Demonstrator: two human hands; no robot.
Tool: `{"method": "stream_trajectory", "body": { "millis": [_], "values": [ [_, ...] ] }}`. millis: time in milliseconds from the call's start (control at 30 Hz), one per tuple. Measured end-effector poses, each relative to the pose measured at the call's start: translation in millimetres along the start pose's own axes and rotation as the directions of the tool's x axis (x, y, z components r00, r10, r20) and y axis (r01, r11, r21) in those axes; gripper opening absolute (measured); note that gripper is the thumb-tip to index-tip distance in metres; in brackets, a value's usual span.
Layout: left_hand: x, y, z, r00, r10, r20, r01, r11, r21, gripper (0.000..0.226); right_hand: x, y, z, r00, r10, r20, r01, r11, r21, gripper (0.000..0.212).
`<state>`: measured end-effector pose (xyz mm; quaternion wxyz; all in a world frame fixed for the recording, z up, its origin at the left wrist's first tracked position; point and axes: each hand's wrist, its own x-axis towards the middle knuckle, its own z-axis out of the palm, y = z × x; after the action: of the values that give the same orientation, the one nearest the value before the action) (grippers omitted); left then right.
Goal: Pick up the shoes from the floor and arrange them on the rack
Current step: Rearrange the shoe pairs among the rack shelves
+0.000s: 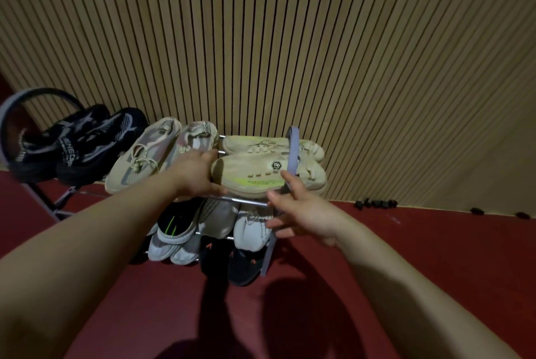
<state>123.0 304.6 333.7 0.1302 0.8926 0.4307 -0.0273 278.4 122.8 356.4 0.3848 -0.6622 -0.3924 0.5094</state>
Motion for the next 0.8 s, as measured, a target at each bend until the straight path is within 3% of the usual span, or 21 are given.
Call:
{"method": "stream_trajectory", "body": {
  "millis": [133, 300, 533, 800],
  "values": [
    [22.7, 0.1, 7.1, 0.993, 0.078, 0.085, -0.097, 0.967, 0.237, 0.116, 9.7, -8.5, 2.1, 0.999, 0.042, -0.013, -0.042, 0.999, -0.005, 0.075],
    [36.9, 4.3, 13.3, 0.97, 0.206, 0.129, -0.239, 0.906, 0.348, 0.119, 22.6, -22.0, 25.7, 0.996, 0.021, -0.085, -0.017, 0.998, 0.057, 0.074],
    [46.4, -0.5, 16.0, 0.947, 0.308, 0.097, -0.322, 0.889, 0.324, 0.126, 32.7, -35.5, 47.8, 0.974, 0.047, -0.221, -0.021, 0.992, 0.121, 0.075],
    [54.7, 5.7, -19.7, 0.897, 0.43, 0.099, -0.441, 0.875, 0.198, 0.103, 37.8, -28.6, 53.6, 0.955, 0.051, -0.291, -0.026, 0.996, 0.089, 0.075]
  ]
}}
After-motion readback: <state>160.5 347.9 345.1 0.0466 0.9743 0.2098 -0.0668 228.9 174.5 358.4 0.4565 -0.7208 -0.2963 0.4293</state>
